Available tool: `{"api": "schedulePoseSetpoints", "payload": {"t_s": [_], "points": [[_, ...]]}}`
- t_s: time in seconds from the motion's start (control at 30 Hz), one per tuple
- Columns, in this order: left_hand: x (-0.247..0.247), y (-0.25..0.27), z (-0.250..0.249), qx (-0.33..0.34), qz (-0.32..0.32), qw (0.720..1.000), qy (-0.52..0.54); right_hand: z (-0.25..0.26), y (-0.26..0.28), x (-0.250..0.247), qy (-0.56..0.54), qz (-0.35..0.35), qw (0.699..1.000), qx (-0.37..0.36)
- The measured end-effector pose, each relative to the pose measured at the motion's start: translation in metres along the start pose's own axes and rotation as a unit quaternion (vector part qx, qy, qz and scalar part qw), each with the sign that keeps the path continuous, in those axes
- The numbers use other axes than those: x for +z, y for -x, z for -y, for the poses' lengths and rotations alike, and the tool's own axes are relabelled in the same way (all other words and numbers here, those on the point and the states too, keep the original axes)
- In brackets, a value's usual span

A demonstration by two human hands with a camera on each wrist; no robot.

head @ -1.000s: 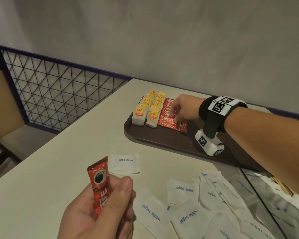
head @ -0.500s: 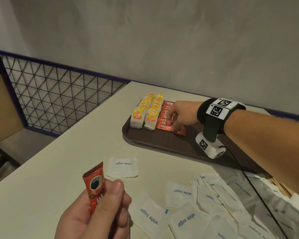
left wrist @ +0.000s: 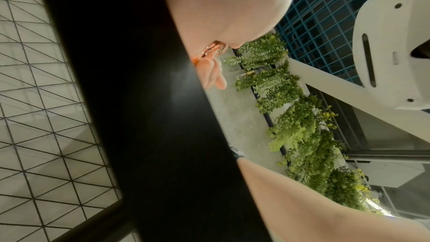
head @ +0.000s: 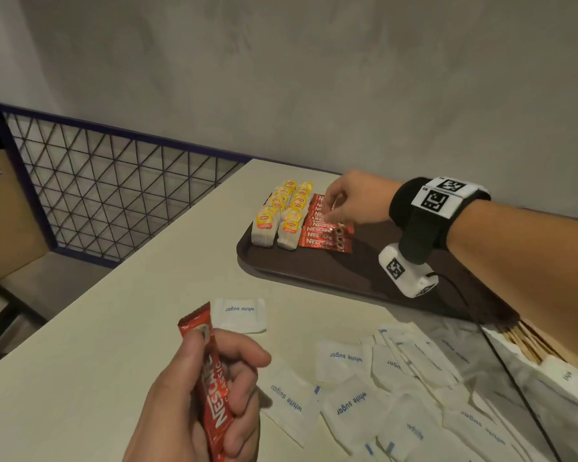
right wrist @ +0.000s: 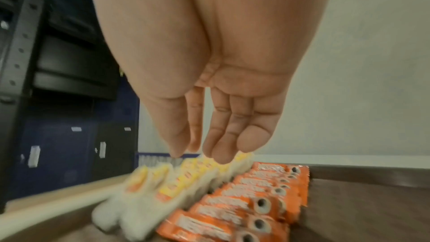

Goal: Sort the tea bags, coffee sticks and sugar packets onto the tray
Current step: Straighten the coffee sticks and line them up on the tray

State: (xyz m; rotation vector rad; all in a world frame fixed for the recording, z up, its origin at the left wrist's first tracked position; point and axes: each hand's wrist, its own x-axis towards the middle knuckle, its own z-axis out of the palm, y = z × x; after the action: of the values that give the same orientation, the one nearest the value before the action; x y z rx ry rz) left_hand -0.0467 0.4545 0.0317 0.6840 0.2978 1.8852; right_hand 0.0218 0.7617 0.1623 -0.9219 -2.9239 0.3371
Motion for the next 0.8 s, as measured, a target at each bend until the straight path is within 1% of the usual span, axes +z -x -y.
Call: {"api": "schedulePoseSetpoints", "payload": {"t_s": [0.03,0.07,0.1,0.13,0.23,0.3,0.33,0.4,0.47,0.5,0.57,0.63,0.7,0.77,0.8], "points": [[0.012,-0.003,0.01,-0.043,0.008,0.999,-0.022,0.004,0.011,-0.008,-0.037,-0.002,0.999,0.006],[0.02,0.01,0.015,-0.04,-0.085,0.993,-0.073,0.01,0.025,-0.015,-0.081,0.0,0.997,0.011],[0.038,0.017,0.021,-0.022,-0.163,0.978,-0.13,0.017,0.04,-0.021,-0.132,0.006,0.991,0.013],[0.04,0.015,0.024,-0.018,-0.188,0.969,-0.157,0.025,0.057,-0.025,-0.189,0.017,0.982,0.013],[0.048,0.019,0.027,-0.008,-0.189,0.959,-0.212,0.047,0.119,-0.031,-0.328,0.065,0.943,-0.005],[0.052,0.022,0.025,-0.032,-0.17,0.962,-0.209,0.056,0.163,-0.026,-0.381,0.091,0.92,-0.016],[0.054,0.023,0.025,-0.056,-0.152,0.966,-0.203,0.06,0.184,-0.021,-0.397,0.103,0.912,-0.017],[0.057,0.023,0.024,-0.128,-0.126,0.968,-0.177,0.065,0.219,-0.009,-0.404,0.118,0.907,-0.018],[0.059,0.021,0.023,-0.208,-0.09,0.965,-0.136,0.066,0.242,0.006,-0.406,0.107,0.907,-0.015],[0.061,0.02,0.023,-0.247,-0.065,0.959,-0.123,0.065,0.249,0.013,-0.412,0.093,0.906,-0.011],[0.068,0.021,0.03,-0.324,-0.008,0.937,-0.129,0.06,0.259,0.029,-0.43,0.057,0.901,-0.005],[0.076,0.021,0.044,-0.377,0.029,0.907,-0.187,0.055,0.269,0.042,-0.442,0.028,0.896,-0.013],[0.082,0.021,0.052,-0.401,0.044,0.883,-0.24,0.05,0.281,0.053,-0.443,0.01,0.896,-0.023],[0.084,0.021,0.055,-0.397,0.051,0.881,-0.253,0.043,0.294,0.062,-0.449,-0.025,0.893,-0.018],[0.084,0.021,0.055,-0.388,0.043,0.885,-0.255,0.039,0.302,0.066,-0.468,-0.05,0.882,-0.009]]}}
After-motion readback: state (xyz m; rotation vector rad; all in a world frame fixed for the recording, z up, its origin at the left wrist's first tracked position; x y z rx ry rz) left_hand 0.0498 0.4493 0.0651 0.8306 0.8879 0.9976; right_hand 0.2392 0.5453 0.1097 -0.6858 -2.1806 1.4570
